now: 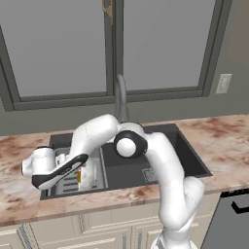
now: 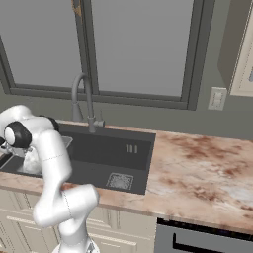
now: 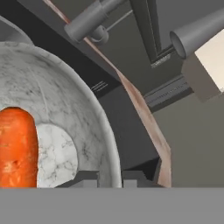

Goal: Dump the squash and carrot from the bowl so the bowl can be washed. Place the bowl in the sink after clearing the leftovers.

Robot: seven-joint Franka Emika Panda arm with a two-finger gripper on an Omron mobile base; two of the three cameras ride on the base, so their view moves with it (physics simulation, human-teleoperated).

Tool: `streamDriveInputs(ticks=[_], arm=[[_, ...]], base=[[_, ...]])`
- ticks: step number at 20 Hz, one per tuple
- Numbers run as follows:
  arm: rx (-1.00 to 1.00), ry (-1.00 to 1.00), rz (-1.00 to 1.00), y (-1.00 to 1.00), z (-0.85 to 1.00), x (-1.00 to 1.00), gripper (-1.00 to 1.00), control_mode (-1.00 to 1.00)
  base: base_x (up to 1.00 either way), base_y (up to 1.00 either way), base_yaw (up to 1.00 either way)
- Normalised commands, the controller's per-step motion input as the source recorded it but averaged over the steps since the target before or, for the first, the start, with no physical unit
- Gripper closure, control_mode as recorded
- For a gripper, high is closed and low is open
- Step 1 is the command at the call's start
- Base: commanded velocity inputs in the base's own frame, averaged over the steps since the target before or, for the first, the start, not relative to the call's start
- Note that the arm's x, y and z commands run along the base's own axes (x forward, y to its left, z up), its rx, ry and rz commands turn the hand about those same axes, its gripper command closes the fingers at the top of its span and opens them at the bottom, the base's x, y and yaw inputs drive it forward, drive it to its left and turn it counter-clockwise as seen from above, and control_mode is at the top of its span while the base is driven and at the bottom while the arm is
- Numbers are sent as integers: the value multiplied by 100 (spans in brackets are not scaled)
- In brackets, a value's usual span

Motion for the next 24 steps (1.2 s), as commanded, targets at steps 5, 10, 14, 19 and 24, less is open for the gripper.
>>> streamDriveInputs(ticks=[5,10,14,19,24], arm=[[-16,-10,0,4,16,2,100,-100],[-10,-15,0,-4,33,0,100,-100],[0,-2,0,-6,1,-3,100,-100],[0,-21,0,-40,38,-43,100,-100],[6,-32,-1,-36,64,-64,100,-100]], base=[[0,0,0],[0,0,0],[0,0,0],[0,0,0],[0,0,0]])
